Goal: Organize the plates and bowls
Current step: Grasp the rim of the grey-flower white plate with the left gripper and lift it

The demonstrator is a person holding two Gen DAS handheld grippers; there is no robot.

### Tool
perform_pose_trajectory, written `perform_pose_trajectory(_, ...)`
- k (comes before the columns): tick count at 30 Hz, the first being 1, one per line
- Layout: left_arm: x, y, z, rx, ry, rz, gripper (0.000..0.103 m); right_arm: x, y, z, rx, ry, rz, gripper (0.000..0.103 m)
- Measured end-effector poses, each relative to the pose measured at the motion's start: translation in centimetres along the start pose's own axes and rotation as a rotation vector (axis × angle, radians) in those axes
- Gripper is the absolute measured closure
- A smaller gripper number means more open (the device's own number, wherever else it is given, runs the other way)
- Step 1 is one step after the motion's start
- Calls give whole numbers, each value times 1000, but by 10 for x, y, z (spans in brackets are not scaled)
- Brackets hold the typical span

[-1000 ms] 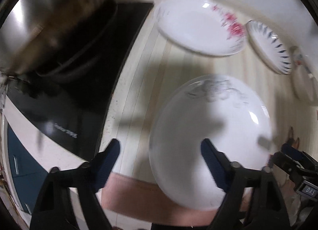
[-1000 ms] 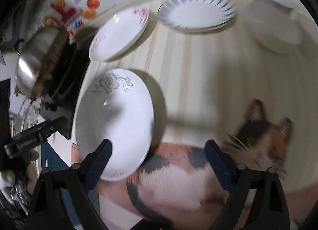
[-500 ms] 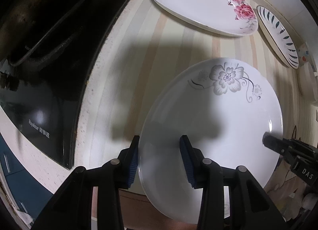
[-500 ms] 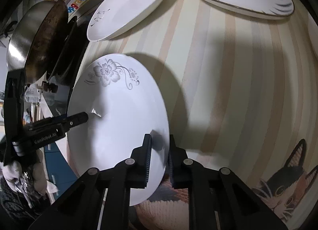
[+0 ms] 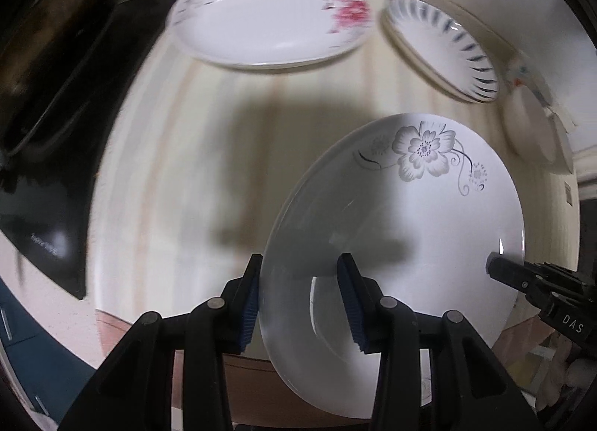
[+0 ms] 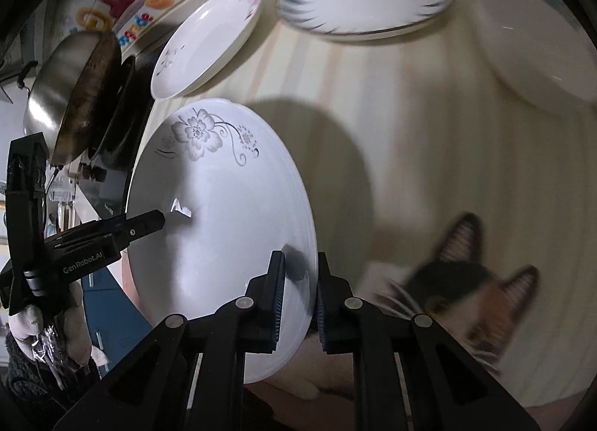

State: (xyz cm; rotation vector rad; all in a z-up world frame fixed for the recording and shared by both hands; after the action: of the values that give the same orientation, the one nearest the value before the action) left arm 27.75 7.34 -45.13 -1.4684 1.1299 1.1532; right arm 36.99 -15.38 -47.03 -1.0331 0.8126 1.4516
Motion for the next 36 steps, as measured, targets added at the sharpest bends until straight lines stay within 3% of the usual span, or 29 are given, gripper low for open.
perform_pose_trajectory(7, 9, -11, -37, 65, 23, 14, 66, -32, 11, -48, 77, 15, -35, 86)
perform_pose_trajectory(14, 24, -10, -64, 100, 2, 35, 66, -33, 20, -80, 143, 15, -34, 86)
perform_pose_trajectory(36, 85, -58, -119, 127, -48, 62, 66, -21, 21, -96, 195, 3, -23, 86)
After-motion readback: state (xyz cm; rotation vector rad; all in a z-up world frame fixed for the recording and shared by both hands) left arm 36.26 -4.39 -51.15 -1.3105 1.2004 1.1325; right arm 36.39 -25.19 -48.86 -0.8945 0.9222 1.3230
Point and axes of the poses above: each gripper's, at about its wrist camera, not at the fingertips, and x roughly the way its jaws point, z to its left, y to its underside, the point moved 10 cm from there along x, roughly the way its jaws point, and after that the axes turned 1 degree about x, right-handed, at the moved point
